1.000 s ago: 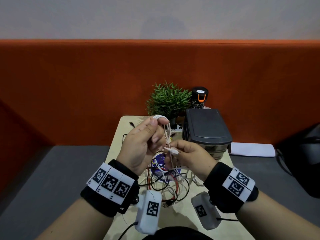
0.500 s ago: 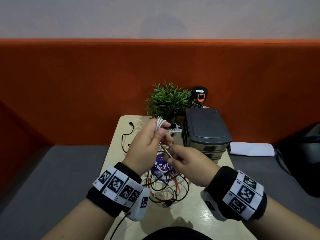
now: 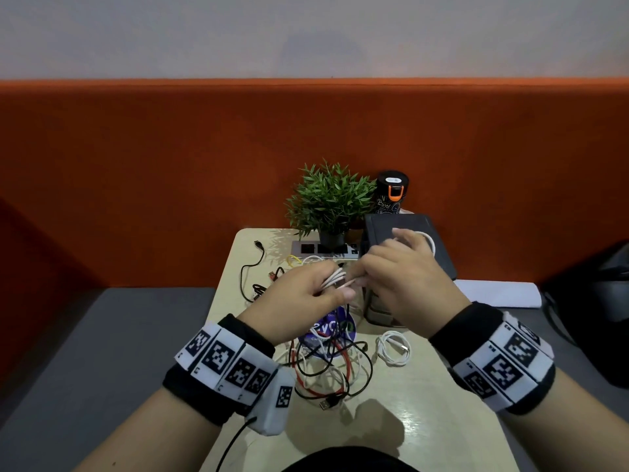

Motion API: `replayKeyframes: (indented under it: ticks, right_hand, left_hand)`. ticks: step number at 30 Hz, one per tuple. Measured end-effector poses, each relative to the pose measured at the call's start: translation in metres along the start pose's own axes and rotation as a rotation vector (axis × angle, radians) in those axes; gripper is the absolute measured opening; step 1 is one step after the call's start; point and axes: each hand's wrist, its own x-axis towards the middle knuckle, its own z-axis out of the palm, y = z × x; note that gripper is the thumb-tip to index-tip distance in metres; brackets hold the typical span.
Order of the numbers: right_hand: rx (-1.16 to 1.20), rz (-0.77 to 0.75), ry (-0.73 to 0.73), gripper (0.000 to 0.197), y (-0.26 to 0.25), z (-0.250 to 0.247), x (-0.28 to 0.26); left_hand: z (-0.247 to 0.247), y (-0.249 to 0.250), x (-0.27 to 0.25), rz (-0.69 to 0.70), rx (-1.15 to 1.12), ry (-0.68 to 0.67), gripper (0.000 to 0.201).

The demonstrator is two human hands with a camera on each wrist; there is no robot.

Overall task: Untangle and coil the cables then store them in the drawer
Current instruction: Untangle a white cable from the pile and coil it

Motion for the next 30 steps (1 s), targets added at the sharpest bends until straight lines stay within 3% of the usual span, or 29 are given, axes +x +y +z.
replayKeyframes:
  ticks: [2, 5, 7, 11, 15, 21, 24, 27, 30]
  right_hand:
    - [0.016, -0.005, 0.006, 0.026, 0.002, -0.001, -0.003]
    - [0.091, 0.04, 0.039, 0.017, 0.01, -0.009, -0.005]
    - [0.181, 0.129, 0.067, 0.009, 0.014, -0.02, -0.005]
    - [0.459, 0.339, 0.107, 0.02, 0.017, -0.034, -0.005]
    - [0.707, 0.446, 0.191, 0.022, 0.025, -0.037, -0.004]
    - [0.752, 0.737, 0.412, 0.021, 0.035, -0.035, -0.004]
    - [0.78, 0.855, 0.339, 0.014, 0.036, -0.025, -0.003]
    - [0.664, 0.844, 0.162, 0.027, 0.033, -0.013, -0.007]
    - [0.501, 0.673, 0.224, 0.025, 0.012, -0.012, -0.007]
  left_hand:
    - [-0.004, -0.002, 0.0, -0.015, 0.07, -0.001, 0.029]
    - [-0.007, -0.006, -0.003, -0.022, 0.112, 0.016, 0.029]
    - [-0.008, -0.011, -0.006, -0.047, 0.091, 0.013, 0.027]
    - [-0.01, -0.016, -0.009, -0.081, 0.053, 0.028, 0.027]
    - [-0.012, -0.02, -0.009, -0.112, 0.063, 0.054, 0.028]
    - [-0.017, -0.035, -0.014, -0.188, -0.057, 0.115, 0.03]
    - [-0.015, -0.035, -0.016, -0.211, -0.23, 0.095, 0.03]
    - [-0.012, -0.032, -0.016, -0.232, -0.401, 0.083, 0.032]
    - [-0.006, -0.028, -0.014, -0.21, -0.454, 0.119, 0.038]
